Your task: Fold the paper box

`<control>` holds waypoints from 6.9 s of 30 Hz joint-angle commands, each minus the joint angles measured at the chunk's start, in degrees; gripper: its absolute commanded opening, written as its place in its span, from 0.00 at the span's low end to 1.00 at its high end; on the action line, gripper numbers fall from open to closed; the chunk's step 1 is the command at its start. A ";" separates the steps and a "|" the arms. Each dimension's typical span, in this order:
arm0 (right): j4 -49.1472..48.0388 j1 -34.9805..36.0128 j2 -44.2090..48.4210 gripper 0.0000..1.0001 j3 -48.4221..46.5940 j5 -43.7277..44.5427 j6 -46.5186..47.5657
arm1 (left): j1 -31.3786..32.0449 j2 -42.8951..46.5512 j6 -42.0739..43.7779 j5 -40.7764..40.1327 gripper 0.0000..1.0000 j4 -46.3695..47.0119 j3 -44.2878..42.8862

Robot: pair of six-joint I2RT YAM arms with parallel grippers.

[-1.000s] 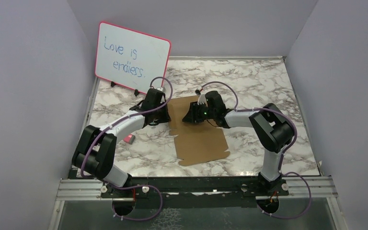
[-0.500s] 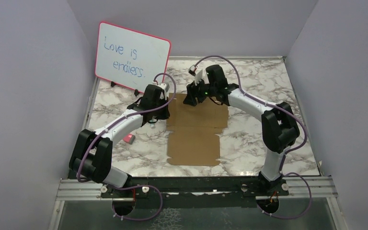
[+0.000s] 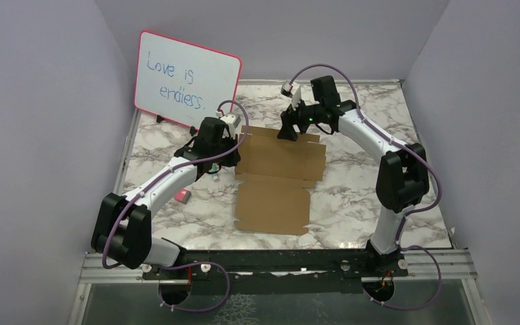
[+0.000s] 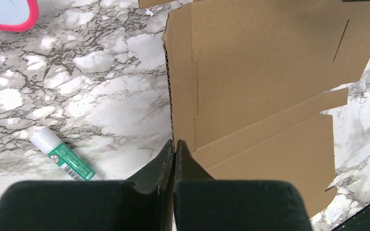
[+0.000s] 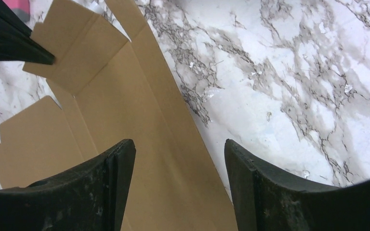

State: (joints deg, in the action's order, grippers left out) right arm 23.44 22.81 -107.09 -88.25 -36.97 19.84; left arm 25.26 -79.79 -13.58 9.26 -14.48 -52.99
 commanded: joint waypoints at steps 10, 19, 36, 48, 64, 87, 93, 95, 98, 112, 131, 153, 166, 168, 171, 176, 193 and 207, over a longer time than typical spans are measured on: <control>14.53 -0.38 -8.37 0.67 -11.32 -3.50 12.78 | 0.18 3.25 2.68 3.50 0.00 1.37 0.02; 23.79 -1.72 -11.72 0.48 -16.69 -8.18 17.84 | 0.19 3.64 2.39 4.23 0.00 1.56 0.21; 28.70 -1.87 -11.04 0.07 -16.43 -11.28 20.82 | 0.14 1.88 -4.06 0.71 0.00 2.34 1.11; 18.36 -1.40 -1.65 0.01 -3.91 -9.85 25.33 | -1.39 2.31 -16.03 -7.04 0.14 14.58 11.71; 11.89 0.98 3.49 0.01 2.31 -4.31 28.57 | -4.77 -5.71 -18.03 -7.88 0.55 24.99 7.56; 8.51 2.72 7.06 0.01 3.38 8.44 34.21 | -5.78 0.39 -13.64 4.11 0.83 33.29 1.39; 7.69 3.02 7.94 0.01 3.86 9.06 34.48 | -5.67 -5.51 -16.62 12.88 0.74 34.85 -2.64; 7.67 3.22 8.04 0.01 4.02 9.48 34.76 | -5.41 -6.55 -17.18 14.40 0.71 35.40 -3.02; 7.32 3.34 8.20 0.01 4.38 9.90 34.99 | -4.98 -8.10 -17.39 15.61 0.69 35.47 -3.25; 5.45 3.89 7.95 0.01 4.03 12.10 33.85 | -2.58 -7.89 -18.88 17.04 0.57 35.92 -0.83; -0.53 7.36 11.47 0.01 11.48 16.37 36.99 | -0.52 -3.86 -19.79 4.15 0.65 36.55 8.38; -0.33 9.09 12.64 0.01 14.11 17.12 40.10 | -1.57 1.54 -29.90 1.14 0.79 45.29 27.38; -0.58 9.59 12.76 0.01 14.60 17.81 40.11 | 0.58 -9.61 -32.64 3.75 0.73 53.00 25.75; -0.67 9.62 12.75 0.01 14.60 17.75 40.08 | 0.96 -10.95 -32.65 3.45 0.72 53.33 25.21; -0.93 9.76 12.81 0.01 14.71 17.94 40.02 | 1.45 -12.08 -32.69 3.10 0.70 53.72 24.60; -1.60 9.88 12.94 0.01 15.34 18.41 40.18 | 4.84 -9.43 -29.07 1.60 0.64 53.94 23.48; -10.14 10.95 14.85 0.01 21.24 21.29 42.97 | 8.58 -9.38 -19.78 -1.89 0.62 54.50 24.07; -21.90 13.65 21.38 0.01 29.96 25.91 52.56 | 7.44 0.25 -18.05 -5.58 0.68 54.66 28.53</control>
State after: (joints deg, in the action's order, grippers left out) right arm 6.28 35.79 -88.40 -59.90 -13.45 67.68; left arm 33.45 -84.14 -32.49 5.74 38.06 -25.89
